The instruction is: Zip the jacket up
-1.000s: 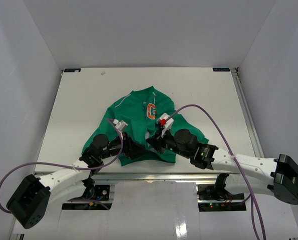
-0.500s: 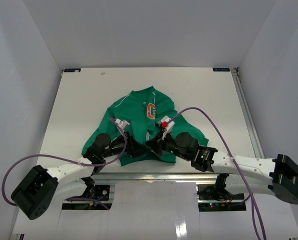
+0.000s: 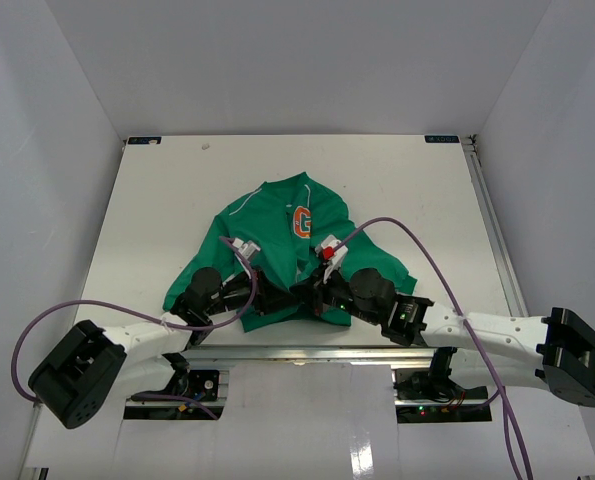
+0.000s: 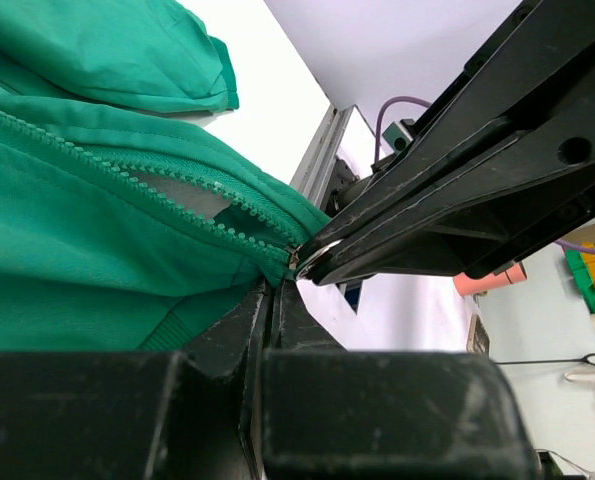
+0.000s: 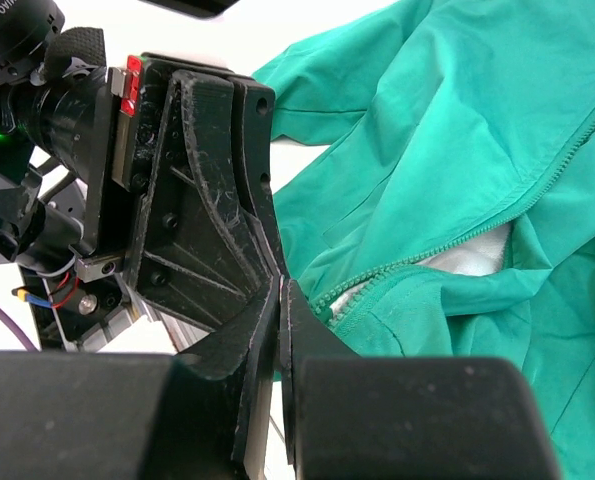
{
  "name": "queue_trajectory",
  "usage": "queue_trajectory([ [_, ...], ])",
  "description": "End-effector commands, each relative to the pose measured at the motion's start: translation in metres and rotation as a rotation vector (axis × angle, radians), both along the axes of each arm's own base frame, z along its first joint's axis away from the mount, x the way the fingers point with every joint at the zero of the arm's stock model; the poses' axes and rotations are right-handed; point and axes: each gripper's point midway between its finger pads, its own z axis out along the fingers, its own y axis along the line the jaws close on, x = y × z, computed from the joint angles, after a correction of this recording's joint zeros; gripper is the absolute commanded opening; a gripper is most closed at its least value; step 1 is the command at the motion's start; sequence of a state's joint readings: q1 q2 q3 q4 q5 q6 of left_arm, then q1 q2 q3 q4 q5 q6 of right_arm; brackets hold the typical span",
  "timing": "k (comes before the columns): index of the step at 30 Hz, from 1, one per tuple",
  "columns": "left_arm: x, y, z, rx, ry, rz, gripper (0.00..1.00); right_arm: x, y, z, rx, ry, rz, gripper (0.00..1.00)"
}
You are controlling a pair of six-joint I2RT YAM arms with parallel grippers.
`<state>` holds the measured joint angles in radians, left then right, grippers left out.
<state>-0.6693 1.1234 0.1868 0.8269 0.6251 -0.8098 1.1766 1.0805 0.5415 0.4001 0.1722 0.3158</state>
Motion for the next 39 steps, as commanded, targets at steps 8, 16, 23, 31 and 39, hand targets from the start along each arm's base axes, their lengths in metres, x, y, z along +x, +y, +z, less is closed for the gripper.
queue_trajectory([
  [8, -0.008, 0.005, -0.003, 0.026, -0.052, -0.026, 0.0, 0.031, 0.007, 0.028, -0.003, -0.121, -0.088, 0.08],
  [16, -0.014, 0.009, -0.002, 0.041, -0.074, -0.038, 0.0, 0.039, 0.029, 0.03, -0.026, -0.151, -0.032, 0.08],
  [23, -0.016, 0.01, -0.002, 0.048, -0.079, -0.05, 0.0, 0.053, 0.029, 0.024, -0.033, -0.151, -0.056, 0.08],
  [31, -0.017, 0.011, -0.006, 0.057, -0.056, -0.041, 0.0, 0.088, 0.022, 0.027, -0.037, -0.149, -0.136, 0.08],
  [39, -0.019, 0.017, -0.027, 0.111, 0.013, -0.019, 0.0, 0.121, 0.021, 0.013, -0.072, -0.125, -0.194, 0.08],
])
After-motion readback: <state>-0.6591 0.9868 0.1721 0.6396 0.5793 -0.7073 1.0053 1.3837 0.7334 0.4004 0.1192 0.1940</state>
